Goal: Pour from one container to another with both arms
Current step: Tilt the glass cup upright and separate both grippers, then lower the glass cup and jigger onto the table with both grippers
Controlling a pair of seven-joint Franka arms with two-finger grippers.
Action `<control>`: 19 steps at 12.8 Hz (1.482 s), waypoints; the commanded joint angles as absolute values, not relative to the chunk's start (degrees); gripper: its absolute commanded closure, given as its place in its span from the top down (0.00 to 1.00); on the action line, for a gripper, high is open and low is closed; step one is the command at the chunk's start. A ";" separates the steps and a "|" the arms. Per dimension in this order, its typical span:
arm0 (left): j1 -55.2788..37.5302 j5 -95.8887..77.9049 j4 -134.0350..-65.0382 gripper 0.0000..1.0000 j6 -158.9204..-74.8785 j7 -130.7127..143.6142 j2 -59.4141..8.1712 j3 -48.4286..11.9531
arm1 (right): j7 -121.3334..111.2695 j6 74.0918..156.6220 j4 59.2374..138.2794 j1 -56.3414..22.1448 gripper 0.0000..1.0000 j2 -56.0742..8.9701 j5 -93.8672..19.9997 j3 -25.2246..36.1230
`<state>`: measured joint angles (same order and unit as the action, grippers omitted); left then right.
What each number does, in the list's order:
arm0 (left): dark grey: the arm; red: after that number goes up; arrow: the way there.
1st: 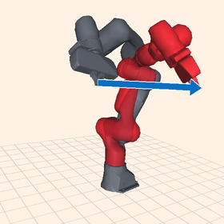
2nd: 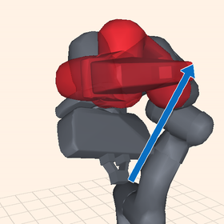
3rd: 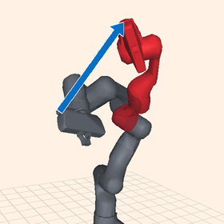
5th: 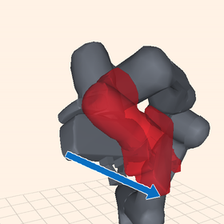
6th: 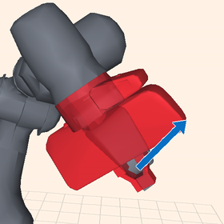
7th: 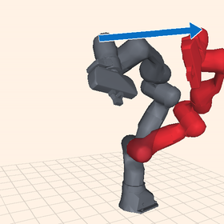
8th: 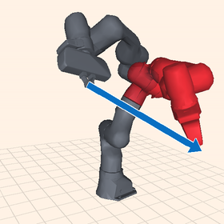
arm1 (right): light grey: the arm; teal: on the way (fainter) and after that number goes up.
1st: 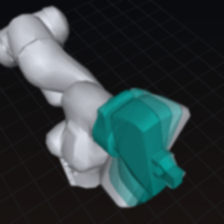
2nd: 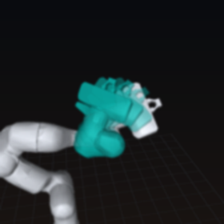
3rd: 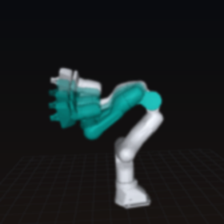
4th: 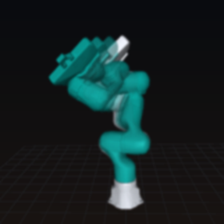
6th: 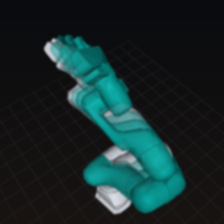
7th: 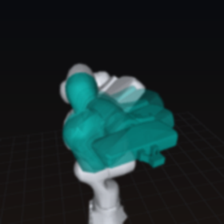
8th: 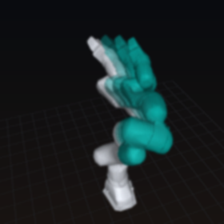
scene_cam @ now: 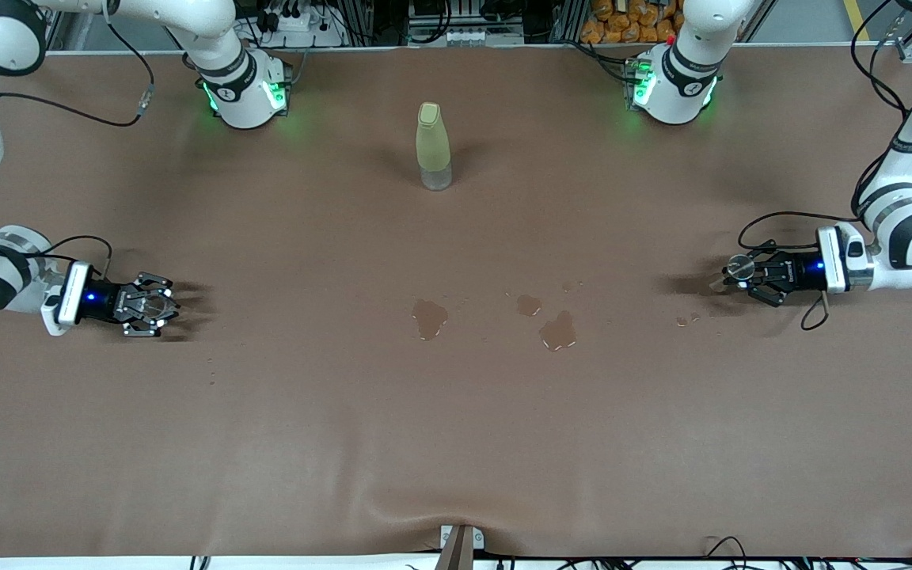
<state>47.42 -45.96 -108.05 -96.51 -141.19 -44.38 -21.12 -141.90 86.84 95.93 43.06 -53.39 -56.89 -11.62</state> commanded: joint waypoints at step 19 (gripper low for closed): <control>46.85 -42.02 -101.87 0.79 -93.78 -140.28 -50.54 -20.92 | -146.34 80.68 94.66 43.24 0.28 -59.24 -52.12 -10.37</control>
<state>47.19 -44.04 -103.79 -95.43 -141.21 -50.39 -21.10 -145.98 81.04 95.61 43.57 -58.66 -52.66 -10.37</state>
